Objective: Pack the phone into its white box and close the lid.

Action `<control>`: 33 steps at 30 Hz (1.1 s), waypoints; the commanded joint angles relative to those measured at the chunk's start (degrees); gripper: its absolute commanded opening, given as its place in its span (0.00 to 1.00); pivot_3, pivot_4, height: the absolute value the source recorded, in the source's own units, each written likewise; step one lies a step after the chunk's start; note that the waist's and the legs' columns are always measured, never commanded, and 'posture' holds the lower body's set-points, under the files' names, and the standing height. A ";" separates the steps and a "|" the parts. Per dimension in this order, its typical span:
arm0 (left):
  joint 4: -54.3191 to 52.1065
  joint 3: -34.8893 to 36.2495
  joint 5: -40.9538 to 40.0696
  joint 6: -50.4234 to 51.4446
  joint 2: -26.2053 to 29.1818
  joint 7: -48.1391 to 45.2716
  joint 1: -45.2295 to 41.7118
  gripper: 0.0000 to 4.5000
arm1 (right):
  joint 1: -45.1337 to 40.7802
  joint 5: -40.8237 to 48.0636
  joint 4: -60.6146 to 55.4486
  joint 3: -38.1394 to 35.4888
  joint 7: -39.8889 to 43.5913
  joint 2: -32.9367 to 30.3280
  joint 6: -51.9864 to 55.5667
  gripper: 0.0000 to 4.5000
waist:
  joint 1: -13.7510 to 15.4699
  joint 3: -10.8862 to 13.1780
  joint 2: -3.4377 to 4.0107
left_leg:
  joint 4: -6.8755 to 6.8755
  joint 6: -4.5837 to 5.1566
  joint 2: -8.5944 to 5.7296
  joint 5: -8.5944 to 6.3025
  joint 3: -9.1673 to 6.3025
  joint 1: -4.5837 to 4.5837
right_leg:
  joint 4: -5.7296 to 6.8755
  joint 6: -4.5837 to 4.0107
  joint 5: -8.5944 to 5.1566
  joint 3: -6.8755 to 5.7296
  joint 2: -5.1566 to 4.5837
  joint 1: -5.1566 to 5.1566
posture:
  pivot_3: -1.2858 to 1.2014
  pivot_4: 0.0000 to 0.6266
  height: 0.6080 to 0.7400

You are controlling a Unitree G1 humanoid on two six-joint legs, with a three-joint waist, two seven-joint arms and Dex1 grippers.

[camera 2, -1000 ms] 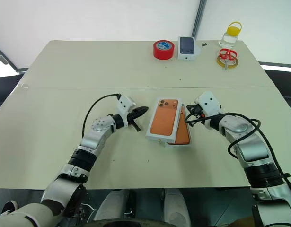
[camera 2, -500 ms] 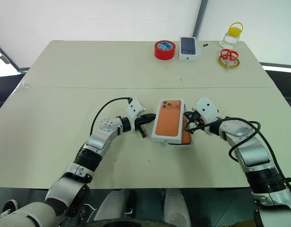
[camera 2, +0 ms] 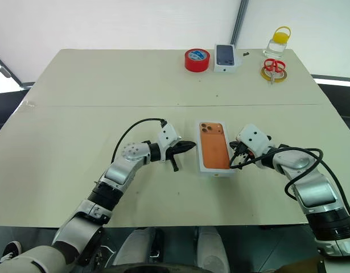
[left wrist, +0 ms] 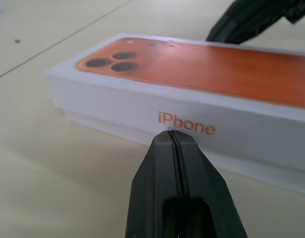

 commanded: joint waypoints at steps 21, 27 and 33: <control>26.68 1.90 3.73 -11.83 -8.00 6.79 -16.02 0.00 | 7.88 1.99 -4.93 -2.20 11.09 -1.38 -6.24 0.01 | -0.20 -0.01 -0.05 | 0.02 0.00 -0.01 0.00 0.00 0.05 | -0.02 0.20 0.11 -0.03 0.04 0.07 | 0.52 0.24 1.00; 27.21 4.20 1.52 -8.33 -6.72 3.06 -14.11 0.00 | 7.66 1.77 -5.46 -2.48 8.97 -0.24 -3.81 0.01 | -0.11 -0.29 -0.22 | 0.06 -0.01 0.04 0.00 -0.02 0.29 | 0.00 0.02 0.01 -0.04 0.04 0.31 | 0.52 0.24 1.00; 17.34 9.68 -3.87 -7.71 -3.03 0.81 -11.73 0.42 | 0.67 10.26 -2.88 -8.46 7.99 3.83 1.53 0.43 | -0.11 -0.28 -0.15 | 0.05 -0.02 0.10 0.00 -0.01 0.27 | 0.04 0.03 0.04 -0.03 0.06 0.22 | 0.52 0.24 1.00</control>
